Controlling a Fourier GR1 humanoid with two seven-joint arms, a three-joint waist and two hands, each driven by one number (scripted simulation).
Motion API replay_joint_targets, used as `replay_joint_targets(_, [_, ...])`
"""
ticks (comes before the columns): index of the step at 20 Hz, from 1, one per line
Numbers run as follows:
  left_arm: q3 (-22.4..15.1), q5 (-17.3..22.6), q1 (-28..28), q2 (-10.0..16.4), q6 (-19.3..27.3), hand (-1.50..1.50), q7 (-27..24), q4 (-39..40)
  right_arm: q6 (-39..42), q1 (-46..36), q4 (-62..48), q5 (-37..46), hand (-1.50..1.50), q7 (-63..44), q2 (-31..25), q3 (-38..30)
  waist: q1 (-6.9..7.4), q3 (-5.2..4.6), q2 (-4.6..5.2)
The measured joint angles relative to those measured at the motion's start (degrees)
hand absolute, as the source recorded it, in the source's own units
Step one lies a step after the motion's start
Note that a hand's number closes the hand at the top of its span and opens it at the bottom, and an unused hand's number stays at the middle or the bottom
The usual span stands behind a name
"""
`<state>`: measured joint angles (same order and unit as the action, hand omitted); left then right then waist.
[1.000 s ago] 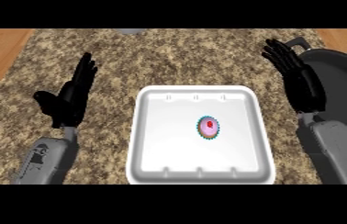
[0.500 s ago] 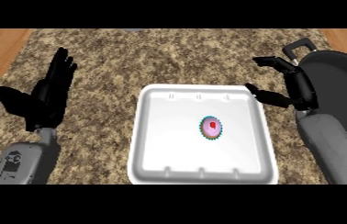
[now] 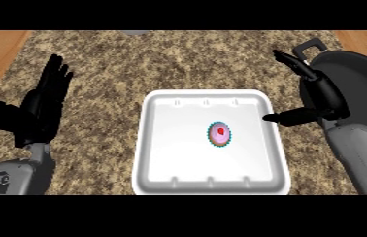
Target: Pick the cupcake from the tray and place it in the pot
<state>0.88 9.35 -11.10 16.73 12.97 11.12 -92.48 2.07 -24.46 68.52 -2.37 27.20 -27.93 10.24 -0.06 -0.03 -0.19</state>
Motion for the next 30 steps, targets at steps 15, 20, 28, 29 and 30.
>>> replay_joint_targets(15, [2.06, 0.57, -1.22, 1.1, -1.19, 0.0, 1.67, 0.42, 19.82, -8.58, 18.27, 9.02, -1.5, -38.69, -5.1, 17.7, -0.07, -0.07, -0.13])
replay_joint_targets(20, [1.99, -0.37, -0.19, 0.19, -1.82, 0.0, 1.16, -0.37, 23.39, -8.11, 21.5, 10.6, -1.5, -47.51, -0.35, 18.17, 0.1, -0.02, 0.04])
replay_joint_targets(28, [3.03, -1.43, -0.16, -0.95, -2.61, 0.0, 2.26, -1.74, 26.93, -5.0, 23.42, 16.9, -1.5, -53.2, 6.19, 17.56, 0.09, 0.01, 0.14])
replay_joint_targets(29, [3.12, -1.43, 0.09, -1.13, -2.74, 0.0, 2.33, -2.21, 27.24, -4.9, 22.94, 17.92, -1.5, -53.28, 6.4, 17.14, 0.13, 0.01, 0.15])
replay_joint_targets(30, [3.54, -1.13, 0.23, -0.86, -3.38, 0.0, 2.32, -2.19, 26.97, -4.31, 22.71, 19.37, -1.5, -53.55, 6.94, 17.45, 0.14, 0.01, 0.15])
